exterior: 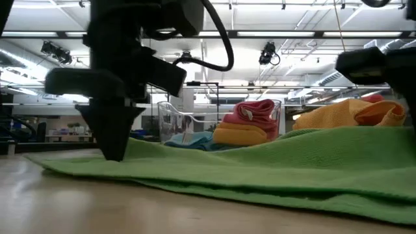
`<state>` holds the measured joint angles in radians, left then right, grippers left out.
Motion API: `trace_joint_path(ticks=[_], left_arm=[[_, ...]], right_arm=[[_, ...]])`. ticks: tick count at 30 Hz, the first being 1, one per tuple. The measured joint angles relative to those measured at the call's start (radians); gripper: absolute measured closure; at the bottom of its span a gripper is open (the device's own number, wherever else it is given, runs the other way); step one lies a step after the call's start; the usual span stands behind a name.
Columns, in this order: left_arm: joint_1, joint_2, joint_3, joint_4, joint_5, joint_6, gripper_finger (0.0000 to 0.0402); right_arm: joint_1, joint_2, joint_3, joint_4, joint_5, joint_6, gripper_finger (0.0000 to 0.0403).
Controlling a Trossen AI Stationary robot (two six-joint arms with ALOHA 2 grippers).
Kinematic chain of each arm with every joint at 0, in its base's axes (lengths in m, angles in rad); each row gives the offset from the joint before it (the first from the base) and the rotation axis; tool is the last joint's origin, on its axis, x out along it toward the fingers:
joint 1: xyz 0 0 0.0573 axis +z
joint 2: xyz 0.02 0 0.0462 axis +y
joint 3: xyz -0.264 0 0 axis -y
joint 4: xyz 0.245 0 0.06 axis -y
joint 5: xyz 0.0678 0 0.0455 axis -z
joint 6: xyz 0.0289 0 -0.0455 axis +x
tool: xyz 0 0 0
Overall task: Fold microfiber towels
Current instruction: Fold the top green microfiber cloth
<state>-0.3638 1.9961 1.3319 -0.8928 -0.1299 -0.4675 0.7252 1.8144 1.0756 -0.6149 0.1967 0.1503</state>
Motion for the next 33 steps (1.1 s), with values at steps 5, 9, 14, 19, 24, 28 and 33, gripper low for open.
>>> trace_joint_path(ticks=[5, 9, 14, 19, 24, 28, 33], left_arm=[[-0.055, -0.001, 0.000, -0.002, 0.039, -0.113, 0.0329], [-0.098, -0.001, 0.000, -0.010, 0.045, -0.208, 0.0335], [-0.162, -0.001, 0.000, -0.065, 0.052, -0.308, 0.0344], [-0.231, -0.006, 0.000, -0.080, 0.055, -0.311, 0.0351], [-0.276, -0.056, -0.001, -0.156, 0.049, -0.305, 0.0353], [-0.301, -0.113, -0.001, -0.146, 0.037, -0.261, 0.0352], [-0.342, -0.133, 0.000, -0.110, 0.038, -0.202, 0.0346]], right_arm=[[-0.018, -0.074, 0.002, 0.021, -0.011, -0.001, 0.0263], [-0.037, -0.133, 0.004, 0.068, -0.008, -0.015, 0.0263], [-0.070, -0.142, 0.000, 0.073, 0.009, -0.028, 0.0263], [-0.114, -0.143, -0.062, 0.149, 0.008, -0.058, 0.0263], [-0.168, -0.143, -0.121, 0.228, -0.037, -0.099, 0.0263], [-0.212, -0.143, -0.142, 0.300, -0.063, -0.127, 0.0263], [-0.251, -0.143, -0.143, 0.361, -0.071, -0.154, 0.0263]])
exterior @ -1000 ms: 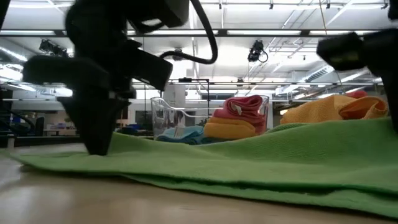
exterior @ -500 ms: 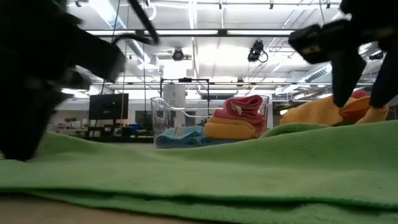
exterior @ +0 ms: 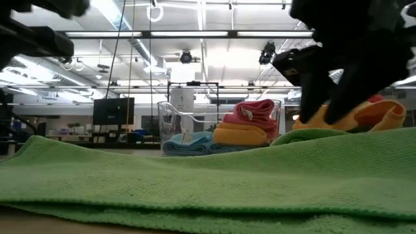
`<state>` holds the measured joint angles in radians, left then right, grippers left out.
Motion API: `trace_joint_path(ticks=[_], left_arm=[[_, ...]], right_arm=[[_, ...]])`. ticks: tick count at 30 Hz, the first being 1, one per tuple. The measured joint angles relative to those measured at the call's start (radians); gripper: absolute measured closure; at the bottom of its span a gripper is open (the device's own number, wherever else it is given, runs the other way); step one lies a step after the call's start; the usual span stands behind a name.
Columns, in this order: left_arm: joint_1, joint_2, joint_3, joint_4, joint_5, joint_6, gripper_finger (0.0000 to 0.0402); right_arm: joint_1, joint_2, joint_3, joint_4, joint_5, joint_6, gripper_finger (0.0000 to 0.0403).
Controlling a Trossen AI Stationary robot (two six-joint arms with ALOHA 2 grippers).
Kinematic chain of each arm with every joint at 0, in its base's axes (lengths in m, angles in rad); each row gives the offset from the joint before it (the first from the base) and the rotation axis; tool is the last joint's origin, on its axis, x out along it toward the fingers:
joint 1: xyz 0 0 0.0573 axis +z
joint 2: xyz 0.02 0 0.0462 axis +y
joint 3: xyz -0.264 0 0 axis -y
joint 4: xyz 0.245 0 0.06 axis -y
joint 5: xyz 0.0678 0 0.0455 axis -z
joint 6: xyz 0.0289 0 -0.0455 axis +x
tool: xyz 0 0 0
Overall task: Fold microfiber towels
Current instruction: Fold the top green microfiber cloth
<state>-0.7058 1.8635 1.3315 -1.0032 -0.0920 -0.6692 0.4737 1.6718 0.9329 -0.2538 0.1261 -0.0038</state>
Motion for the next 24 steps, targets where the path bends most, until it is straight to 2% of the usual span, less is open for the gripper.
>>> trace_joint_path(ticks=[4, 15, 20, 24], left_arm=[[-0.040, -0.001, 0.000, 0.023, 0.000, 0.075, 0.0324], [-0.132, -0.001, 0.000, 0.091, -0.006, 0.102, 0.0232], [-0.131, -0.001, 0.000, 0.130, -0.038, 0.261, 0.0217], [-0.129, -0.001, 0.000, 0.129, -0.039, 0.355, 0.0219]], right_arm=[[-0.029, 0.000, 0.000, 0.100, 0.000, -0.027, 0.0263], [-0.062, 0.000, 0.000, 0.292, 0.003, -0.082, 0.0263], [-0.066, 0.000, 0.000, 0.355, 0.000, -0.138, 0.0263], [-0.084, 0.000, 0.000, 0.369, -0.001, -0.103, 0.0263]])
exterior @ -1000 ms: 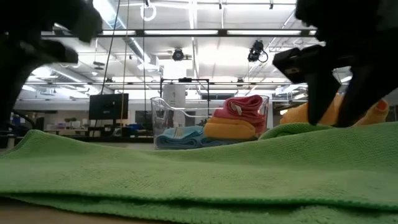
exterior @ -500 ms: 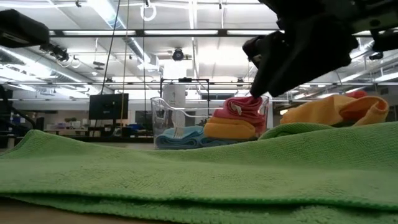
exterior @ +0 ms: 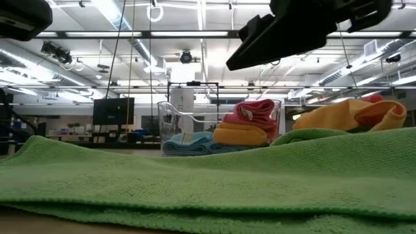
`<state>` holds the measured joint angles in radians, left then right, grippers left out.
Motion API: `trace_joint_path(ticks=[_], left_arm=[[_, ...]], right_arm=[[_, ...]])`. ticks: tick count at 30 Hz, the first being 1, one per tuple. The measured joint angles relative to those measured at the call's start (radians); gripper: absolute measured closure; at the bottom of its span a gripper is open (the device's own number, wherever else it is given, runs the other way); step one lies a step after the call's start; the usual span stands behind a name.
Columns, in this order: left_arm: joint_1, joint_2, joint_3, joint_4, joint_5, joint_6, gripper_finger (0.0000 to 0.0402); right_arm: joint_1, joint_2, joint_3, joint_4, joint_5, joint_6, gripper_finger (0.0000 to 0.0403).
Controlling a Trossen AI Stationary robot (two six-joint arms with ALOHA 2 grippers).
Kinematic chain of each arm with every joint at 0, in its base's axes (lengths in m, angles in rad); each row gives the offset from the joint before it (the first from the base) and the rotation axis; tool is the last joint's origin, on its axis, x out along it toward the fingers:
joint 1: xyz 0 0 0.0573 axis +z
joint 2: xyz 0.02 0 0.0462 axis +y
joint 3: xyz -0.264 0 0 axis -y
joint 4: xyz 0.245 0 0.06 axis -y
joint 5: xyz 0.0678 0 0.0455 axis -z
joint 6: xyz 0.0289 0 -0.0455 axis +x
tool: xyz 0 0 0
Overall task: Fold microfiber towels
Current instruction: Fold the top green microfiber cloth
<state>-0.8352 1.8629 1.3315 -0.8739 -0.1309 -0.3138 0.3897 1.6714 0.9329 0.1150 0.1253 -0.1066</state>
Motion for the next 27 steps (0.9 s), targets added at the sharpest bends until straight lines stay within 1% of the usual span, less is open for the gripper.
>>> trace_joint_path(ticks=[8, 14, 20, 24, 27], left_arm=[[0.000, 0.000, 0.000, 0.000, 0.000, 0.008, 0.0223], [0.000, 0.000, 0.000, 0.022, 0.001, -0.061, 0.0222], [-0.010, 0.000, 0.000, 0.023, 0.001, -0.125, 0.0224], [-0.033, 0.000, 0.000, 0.023, -0.001, -0.113, 0.0219], [-0.050, 0.000, 0.000, 0.019, -0.031, -0.068, 0.0219]], right_arm=[[-0.002, 0.000, 0.000, 0.048, 0.000, 0.001, 0.0263], [-0.003, 0.000, 0.000, 0.061, 0.000, -0.007, 0.0263], [-0.001, -0.001, 0.000, 0.109, 0.000, -0.053, 0.0263], [-0.002, -0.001, 0.000, 0.113, 0.000, -0.056, 0.0263], [-0.002, -0.001, 0.000, 0.114, 0.000, -0.063, 0.0263]])
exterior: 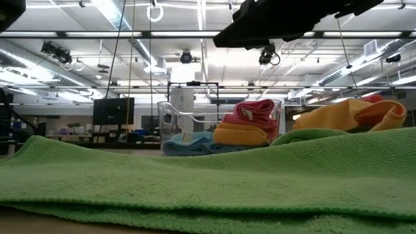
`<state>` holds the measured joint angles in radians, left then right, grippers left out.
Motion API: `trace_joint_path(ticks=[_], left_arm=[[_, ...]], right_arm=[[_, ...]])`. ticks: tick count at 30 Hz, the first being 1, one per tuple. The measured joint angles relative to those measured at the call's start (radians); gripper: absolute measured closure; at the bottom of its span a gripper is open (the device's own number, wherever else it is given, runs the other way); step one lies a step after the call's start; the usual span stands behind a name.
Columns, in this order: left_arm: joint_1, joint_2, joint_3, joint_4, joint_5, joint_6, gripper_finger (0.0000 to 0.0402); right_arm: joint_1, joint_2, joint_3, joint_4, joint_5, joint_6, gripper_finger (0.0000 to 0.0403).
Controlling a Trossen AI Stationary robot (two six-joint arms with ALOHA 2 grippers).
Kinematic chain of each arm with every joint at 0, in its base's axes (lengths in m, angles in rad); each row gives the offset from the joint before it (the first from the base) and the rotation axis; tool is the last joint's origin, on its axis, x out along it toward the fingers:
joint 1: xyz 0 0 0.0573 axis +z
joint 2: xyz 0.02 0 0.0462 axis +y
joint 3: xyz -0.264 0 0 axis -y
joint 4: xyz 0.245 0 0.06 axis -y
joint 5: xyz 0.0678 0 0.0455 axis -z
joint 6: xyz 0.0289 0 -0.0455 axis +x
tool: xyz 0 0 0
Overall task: Fold microfiber towels
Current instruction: Fold the top green microfiber cloth
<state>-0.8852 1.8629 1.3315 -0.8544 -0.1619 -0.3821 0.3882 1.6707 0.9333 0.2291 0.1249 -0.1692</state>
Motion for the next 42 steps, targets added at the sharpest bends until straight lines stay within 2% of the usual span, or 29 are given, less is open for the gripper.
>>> trace_joint_path(ticks=[7, 16, 25, 30, 36, 42], left_arm=[[-0.030, 0.050, 0.002, 0.020, -0.107, 0.099, 0.0225], [-0.030, 0.106, 0.002, 0.026, -0.162, 0.161, 0.0230], [-0.030, 0.108, 0.002, 0.001, -0.163, 0.166, 0.0235], [-0.030, 0.108, 0.001, -0.001, -0.164, 0.166, 0.0282], [-0.030, 0.108, 0.001, -0.001, -0.163, 0.141, 0.0384], [-0.030, 0.070, 0.015, -0.068, -0.203, 0.132, 0.0393]], right_arm=[[-0.005, 0.000, 0.000, 0.000, 0.000, 0.007, 0.0263], [-0.005, 0.000, 0.000, 0.003, -0.001, 0.022, 0.0263], [-0.005, 0.000, 0.000, 0.005, -0.002, 0.023, 0.0263], [-0.005, 0.000, 0.000, 0.005, -0.002, 0.029, 0.0263], [-0.004, 0.000, 0.000, 0.006, -0.007, 0.038, 0.0263], [-0.004, 0.000, 0.000, 0.005, -0.008, 0.051, 0.0263]])
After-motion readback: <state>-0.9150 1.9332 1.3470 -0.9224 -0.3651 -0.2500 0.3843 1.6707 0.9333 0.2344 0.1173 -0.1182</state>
